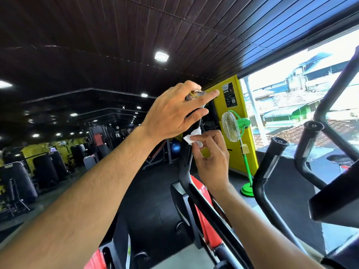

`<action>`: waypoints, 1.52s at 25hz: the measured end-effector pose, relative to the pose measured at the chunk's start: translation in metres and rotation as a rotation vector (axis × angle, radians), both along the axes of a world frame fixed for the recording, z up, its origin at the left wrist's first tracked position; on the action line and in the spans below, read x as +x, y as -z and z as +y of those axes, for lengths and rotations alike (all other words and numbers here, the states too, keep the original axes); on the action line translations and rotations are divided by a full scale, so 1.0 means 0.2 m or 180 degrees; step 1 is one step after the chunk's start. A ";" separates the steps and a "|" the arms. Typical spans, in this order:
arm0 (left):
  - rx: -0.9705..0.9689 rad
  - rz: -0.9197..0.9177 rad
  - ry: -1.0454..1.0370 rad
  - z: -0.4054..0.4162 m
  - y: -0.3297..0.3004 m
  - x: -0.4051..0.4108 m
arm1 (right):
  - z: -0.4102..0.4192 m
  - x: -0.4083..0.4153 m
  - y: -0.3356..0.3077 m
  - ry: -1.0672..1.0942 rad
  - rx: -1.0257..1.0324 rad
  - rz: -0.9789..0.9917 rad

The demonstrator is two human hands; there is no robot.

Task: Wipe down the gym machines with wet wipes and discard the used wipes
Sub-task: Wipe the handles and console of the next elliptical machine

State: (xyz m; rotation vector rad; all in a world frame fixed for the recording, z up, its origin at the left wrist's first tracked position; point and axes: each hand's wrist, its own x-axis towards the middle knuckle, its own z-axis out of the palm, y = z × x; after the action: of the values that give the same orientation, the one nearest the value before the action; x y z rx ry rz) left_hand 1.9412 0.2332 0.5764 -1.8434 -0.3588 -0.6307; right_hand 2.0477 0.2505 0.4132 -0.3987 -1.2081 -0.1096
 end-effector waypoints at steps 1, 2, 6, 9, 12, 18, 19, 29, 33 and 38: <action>-0.0016 0.0038 -0.0029 0.00 -0.01 0.00 | 0.01 -0.01 -0.02 0.0048 0.0052 -0.0040; -0.0041 0.0058 -0.0044 0.00 -0.02 -0.01 | 0.02 -0.03 -0.02 0.0103 0.0091 -0.0086; -0.0289 0.0069 0.0013 0.01 -0.01 -0.01 | 0.10 -0.04 0.03 0.0287 0.0140 -0.0278; -0.0353 -0.0006 0.0034 0.03 0.02 -0.01 | 0.13 -0.09 0.16 0.0275 -0.0006 -0.0583; -0.0215 -0.0120 -0.0115 0.05 0.08 -0.01 | 0.15 -0.14 0.23 0.0202 -0.0101 -0.0612; -0.0282 -0.0173 -0.0168 0.05 0.17 -0.04 | 0.22 -0.21 0.46 0.0721 -0.0803 -0.1596; -0.0307 -0.0208 -0.0180 0.05 0.19 -0.05 | 0.23 -0.22 0.49 0.0730 -0.0914 -0.1759; -0.0623 -0.0516 -0.0140 0.01 0.34 -0.09 | 0.16 -0.04 0.38 -0.0094 -0.1548 -0.2544; -0.0717 -0.0632 -0.0036 0.02 0.38 -0.09 | 0.18 -0.07 0.35 0.0021 -0.1268 -0.1911; -0.0785 -0.0739 -0.0054 0.06 0.52 -0.17 | 0.27 0.09 0.40 -0.0603 -0.1626 -0.2726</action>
State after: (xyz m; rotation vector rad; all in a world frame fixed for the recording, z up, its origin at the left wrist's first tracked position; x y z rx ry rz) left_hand 1.9075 0.2452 0.4731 -2.0020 -0.6287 -0.8214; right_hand 2.0656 0.3045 0.3340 -0.7161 -2.1245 0.2237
